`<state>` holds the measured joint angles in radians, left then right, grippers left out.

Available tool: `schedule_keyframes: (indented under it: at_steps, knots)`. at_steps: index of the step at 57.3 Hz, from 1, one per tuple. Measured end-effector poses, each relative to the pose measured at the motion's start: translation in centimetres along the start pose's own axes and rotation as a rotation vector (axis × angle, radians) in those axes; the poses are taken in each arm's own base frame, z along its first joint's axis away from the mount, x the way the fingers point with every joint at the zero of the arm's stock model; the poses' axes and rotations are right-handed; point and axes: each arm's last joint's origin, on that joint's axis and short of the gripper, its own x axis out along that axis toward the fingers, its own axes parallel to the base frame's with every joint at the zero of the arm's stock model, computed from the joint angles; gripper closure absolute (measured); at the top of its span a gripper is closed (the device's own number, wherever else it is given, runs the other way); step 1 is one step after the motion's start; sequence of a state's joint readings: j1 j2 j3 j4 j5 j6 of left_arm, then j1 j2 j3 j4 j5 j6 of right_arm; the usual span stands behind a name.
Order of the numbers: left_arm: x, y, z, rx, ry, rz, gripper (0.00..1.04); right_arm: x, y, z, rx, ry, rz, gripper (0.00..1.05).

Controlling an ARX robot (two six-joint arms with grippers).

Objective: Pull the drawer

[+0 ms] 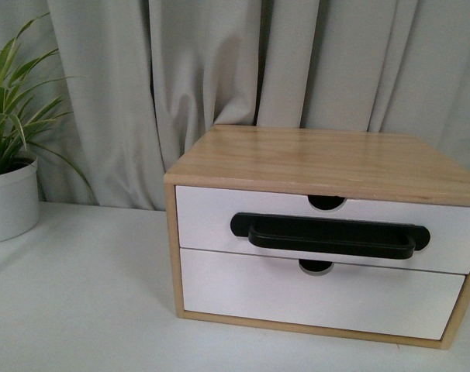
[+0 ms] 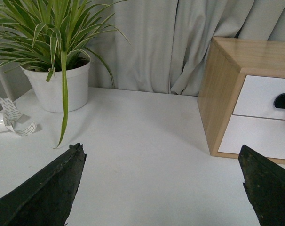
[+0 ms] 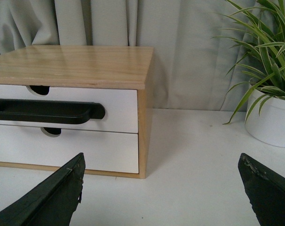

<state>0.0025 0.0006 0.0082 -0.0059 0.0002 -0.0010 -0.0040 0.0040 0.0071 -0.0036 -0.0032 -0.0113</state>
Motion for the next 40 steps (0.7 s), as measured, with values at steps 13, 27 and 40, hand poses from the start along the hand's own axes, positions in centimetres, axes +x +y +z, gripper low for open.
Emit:
schedule_keyframes:
  at_steps: [13,27,40]
  knots:
    - [1.0,-0.9,0.2,0.049,0.128,-0.161,0.06,0.8,0.1,0.5,-0.075,0.157,0.211,0.09]
    - [5.6,-3.9,2.2,0.299,0.156,-0.442,0.06,3.7,0.6,2.6,-0.337,0.274,0.394,0.09]
    - [10.1,-8.2,4.5,0.58,0.145,-0.707,0.06,7.3,2.0,4.0,-0.622,0.319,0.545,0.09]
